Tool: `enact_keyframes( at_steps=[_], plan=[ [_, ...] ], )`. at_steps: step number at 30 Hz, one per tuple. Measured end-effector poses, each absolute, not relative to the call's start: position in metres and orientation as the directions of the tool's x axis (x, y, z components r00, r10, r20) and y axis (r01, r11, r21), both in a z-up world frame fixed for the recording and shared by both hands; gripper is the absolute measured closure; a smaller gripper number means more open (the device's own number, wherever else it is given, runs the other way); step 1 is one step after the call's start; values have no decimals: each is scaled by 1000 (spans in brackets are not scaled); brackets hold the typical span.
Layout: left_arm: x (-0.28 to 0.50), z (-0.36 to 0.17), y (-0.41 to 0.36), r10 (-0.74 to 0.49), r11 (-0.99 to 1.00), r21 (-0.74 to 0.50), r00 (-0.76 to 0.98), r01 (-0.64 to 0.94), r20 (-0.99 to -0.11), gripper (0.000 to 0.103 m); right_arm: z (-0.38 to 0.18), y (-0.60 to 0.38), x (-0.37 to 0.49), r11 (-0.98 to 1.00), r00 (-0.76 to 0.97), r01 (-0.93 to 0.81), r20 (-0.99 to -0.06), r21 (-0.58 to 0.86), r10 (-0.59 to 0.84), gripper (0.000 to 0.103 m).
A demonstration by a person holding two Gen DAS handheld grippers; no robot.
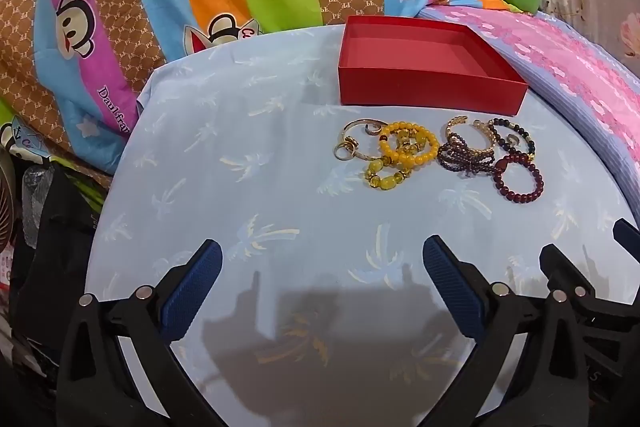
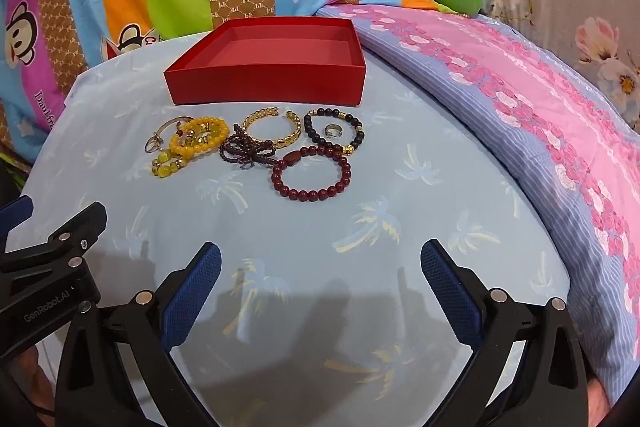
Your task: Organize jewelry
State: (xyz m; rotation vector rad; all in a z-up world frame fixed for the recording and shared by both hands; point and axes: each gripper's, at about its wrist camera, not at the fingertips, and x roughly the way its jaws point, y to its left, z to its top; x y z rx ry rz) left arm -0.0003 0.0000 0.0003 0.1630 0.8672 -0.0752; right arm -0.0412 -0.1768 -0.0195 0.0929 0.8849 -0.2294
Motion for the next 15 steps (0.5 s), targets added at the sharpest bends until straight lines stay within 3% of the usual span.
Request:
enact_keyframes(
  at_steps=[15],
  plan=[
    [-5,9,4,-5,986,104,659,127,-752,7,-6,-164,-43,972,636,231,-750,-41,-183,6]
  ],
)
